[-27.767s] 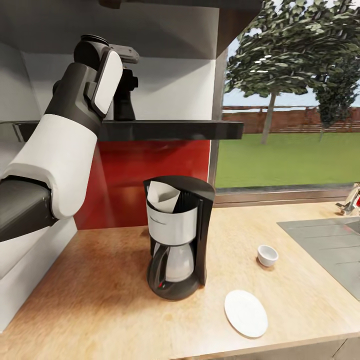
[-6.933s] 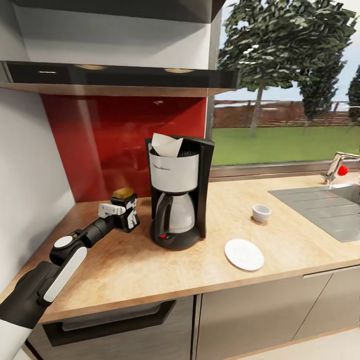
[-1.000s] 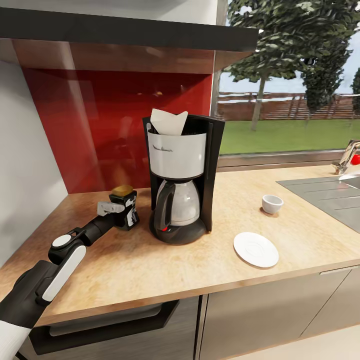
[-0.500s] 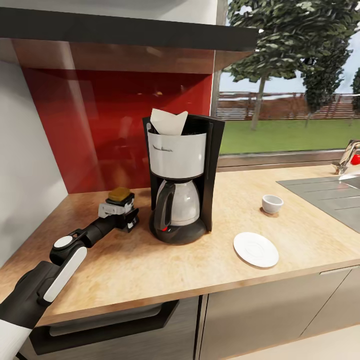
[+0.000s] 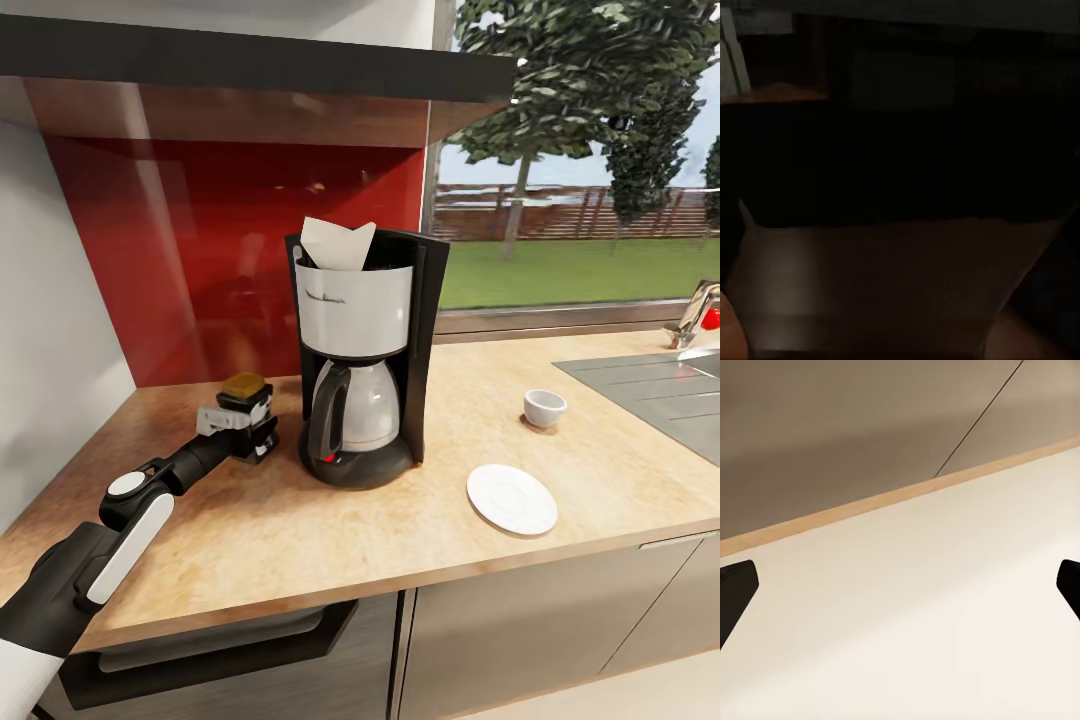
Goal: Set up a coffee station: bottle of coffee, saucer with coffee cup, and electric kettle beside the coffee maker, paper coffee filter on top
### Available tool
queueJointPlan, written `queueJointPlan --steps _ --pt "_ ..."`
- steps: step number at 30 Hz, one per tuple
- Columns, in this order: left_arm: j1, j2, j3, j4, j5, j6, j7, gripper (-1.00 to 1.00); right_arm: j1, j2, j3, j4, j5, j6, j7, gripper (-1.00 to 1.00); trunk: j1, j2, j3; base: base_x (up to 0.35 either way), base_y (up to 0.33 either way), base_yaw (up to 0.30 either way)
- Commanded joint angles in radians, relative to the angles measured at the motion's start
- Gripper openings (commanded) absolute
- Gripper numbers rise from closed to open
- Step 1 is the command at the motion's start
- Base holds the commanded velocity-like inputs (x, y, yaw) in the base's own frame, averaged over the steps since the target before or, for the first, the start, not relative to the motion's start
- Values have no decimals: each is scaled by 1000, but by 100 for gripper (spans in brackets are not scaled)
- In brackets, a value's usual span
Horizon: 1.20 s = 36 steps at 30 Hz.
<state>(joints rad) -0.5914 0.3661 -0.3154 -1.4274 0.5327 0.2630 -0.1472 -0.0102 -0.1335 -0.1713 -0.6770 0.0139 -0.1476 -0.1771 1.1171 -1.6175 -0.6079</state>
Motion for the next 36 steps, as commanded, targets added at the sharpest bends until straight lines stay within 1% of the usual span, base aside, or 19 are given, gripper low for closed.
queueJointPlan --steps 1,19,28,36 --pt "-1 1 -1 -1 10 5 0 100 -1 0 0 1 1 -3 -2 100 0 -1 -1 0 0 0" --pt "-1 1 -1 -1 10 5 0 100 -1 0 0 1 1 -3 -2 100 0 -1 -1 -8 0 0" --pt "-1 1 -1 -1 10 5 0 100 -1 0 0 1 1 -3 -2 100 0 -1 -1 -152 0 0" --pt "-1 1 -1 -1 9 5 0 100 -1 0 1 1 1 -3 -2 100 0 -1 -1 -305 0 0"
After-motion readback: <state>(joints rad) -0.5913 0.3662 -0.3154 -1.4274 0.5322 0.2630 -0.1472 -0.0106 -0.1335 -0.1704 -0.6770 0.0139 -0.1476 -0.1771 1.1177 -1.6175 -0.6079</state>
